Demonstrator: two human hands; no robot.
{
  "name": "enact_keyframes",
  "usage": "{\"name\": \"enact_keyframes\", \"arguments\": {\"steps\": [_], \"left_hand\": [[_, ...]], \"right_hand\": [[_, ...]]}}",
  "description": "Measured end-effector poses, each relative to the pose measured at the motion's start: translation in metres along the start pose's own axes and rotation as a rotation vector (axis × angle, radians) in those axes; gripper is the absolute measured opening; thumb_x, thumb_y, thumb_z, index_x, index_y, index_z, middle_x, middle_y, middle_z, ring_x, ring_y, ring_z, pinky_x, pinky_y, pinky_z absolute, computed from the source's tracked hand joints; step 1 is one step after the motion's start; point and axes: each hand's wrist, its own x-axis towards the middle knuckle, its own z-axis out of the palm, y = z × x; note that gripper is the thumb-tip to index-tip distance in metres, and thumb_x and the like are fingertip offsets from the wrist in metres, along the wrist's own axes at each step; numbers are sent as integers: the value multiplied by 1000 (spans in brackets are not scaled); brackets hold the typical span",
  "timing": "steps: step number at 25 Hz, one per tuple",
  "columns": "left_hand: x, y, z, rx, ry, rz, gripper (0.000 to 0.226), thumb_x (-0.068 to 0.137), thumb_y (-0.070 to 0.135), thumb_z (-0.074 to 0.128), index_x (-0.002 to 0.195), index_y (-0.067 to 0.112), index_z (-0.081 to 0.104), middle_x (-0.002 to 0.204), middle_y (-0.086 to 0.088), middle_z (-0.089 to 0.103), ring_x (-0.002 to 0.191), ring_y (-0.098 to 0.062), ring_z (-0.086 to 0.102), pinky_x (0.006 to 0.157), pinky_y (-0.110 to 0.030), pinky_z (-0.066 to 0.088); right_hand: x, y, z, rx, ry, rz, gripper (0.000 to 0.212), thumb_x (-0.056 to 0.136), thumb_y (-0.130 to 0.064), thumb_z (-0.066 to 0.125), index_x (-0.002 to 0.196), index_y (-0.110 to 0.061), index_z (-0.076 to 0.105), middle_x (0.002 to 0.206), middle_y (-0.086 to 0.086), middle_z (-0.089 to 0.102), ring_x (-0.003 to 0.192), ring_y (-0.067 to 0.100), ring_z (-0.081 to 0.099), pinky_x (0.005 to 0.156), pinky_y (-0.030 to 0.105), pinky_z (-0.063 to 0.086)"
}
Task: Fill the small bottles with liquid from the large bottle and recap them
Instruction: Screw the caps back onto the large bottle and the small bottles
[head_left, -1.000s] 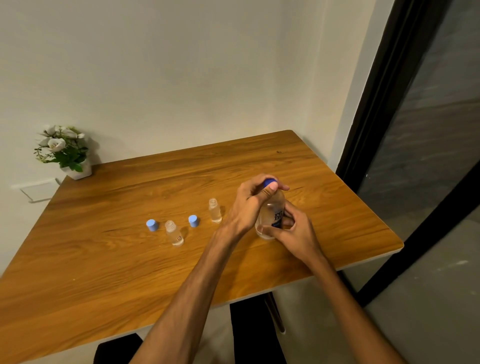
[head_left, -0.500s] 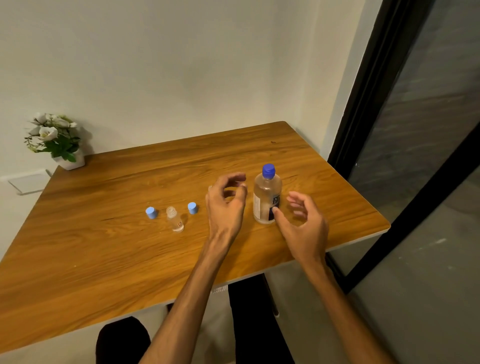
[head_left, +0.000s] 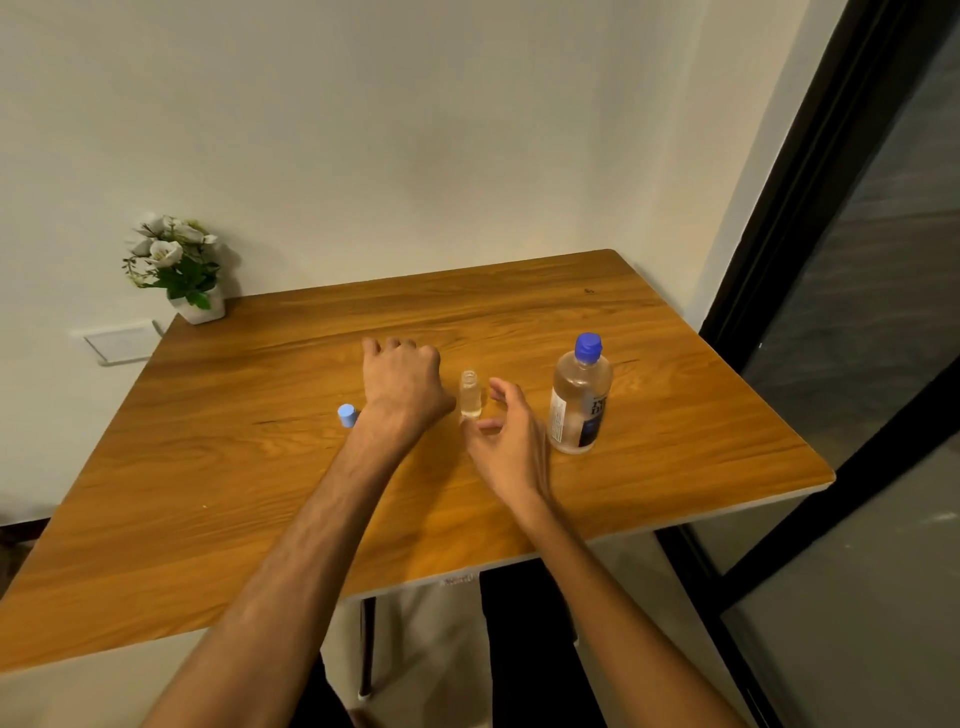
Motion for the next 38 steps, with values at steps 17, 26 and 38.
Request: {"name": "enact_keyframes", "arguments": {"steps": [17, 26, 38], "left_hand": [[24, 7, 12, -355, 95, 72, 24, 97, 30, 62, 106, 13, 75, 94, -4, 76, 91, -23, 71, 98, -42, 52], [-40, 33, 20, -668, 217, 170, 27, 89, 45, 78, 90, 18, 77, 76, 5, 75, 69, -12, 69, 57, -24, 46], [-60, 42, 30, -614, 182, 405, 30, 78, 23, 56, 97, 22, 79, 115, 8, 74, 113, -11, 60, 101, -40, 42]], "right_hand": [[17, 28, 4, 31, 71, -60, 27, 92, -35, 78, 117, -31, 69, 92, -20, 72, 68, -7, 68, 56, 12, 54], [-17, 30, -20, -14, 122, -92, 28, 86, -40, 76, 113, -33, 75, 62, -8, 68, 56, 7, 62, 53, 38, 57], [-22, 49, -27, 8, 76, -91, 13, 87, -39, 77, 93, -28, 73, 73, -8, 74, 66, 2, 68, 56, 24, 53]]}}
